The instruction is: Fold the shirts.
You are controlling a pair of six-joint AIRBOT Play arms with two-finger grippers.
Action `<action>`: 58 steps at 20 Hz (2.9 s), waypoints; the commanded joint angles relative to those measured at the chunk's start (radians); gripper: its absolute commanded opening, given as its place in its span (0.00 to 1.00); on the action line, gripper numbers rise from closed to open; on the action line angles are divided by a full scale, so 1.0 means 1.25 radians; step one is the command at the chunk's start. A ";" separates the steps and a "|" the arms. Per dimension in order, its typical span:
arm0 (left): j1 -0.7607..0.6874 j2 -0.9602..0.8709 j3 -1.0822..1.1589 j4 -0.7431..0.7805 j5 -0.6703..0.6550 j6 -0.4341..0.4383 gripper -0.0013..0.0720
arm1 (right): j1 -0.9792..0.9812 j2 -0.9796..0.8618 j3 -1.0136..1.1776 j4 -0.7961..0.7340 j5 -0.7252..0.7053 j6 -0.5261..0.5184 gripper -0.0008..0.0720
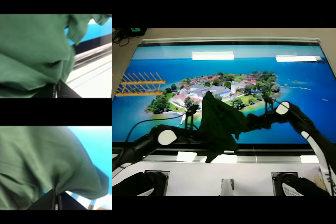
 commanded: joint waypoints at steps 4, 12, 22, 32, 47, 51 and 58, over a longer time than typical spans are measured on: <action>0.193 0.195 0.249 0.142 -0.061 0.093 0.06 | 0.000 0.214 0.341 -0.356 -0.063 0.097 0.04; 0.614 0.325 0.692 0.145 -0.059 0.096 0.06 | 0.000 0.446 0.694 -0.583 -0.015 0.187 0.04; 0.722 0.330 0.414 0.201 -0.321 0.096 0.06 | 0.000 0.445 0.419 -0.644 0.342 0.219 0.04; 0.596 0.268 -0.118 -0.036 -0.049 0.126 0.06 | 0.001 0.445 -0.126 -0.394 0.065 0.450 0.04; 0.280 0.098 -0.161 -0.067 -0.154 0.031 0.87 | 0.001 0.445 -0.135 -0.385 0.107 0.390 0.04; 0.163 0.022 -0.174 -0.104 0.019 -0.010 0.87 | 0.001 0.445 -0.135 -0.385 0.110 0.378 0.04; 0.080 -0.153 -0.172 -0.335 0.139 0.128 0.83 | 0.001 0.445 -0.135 -0.385 0.111 0.378 0.04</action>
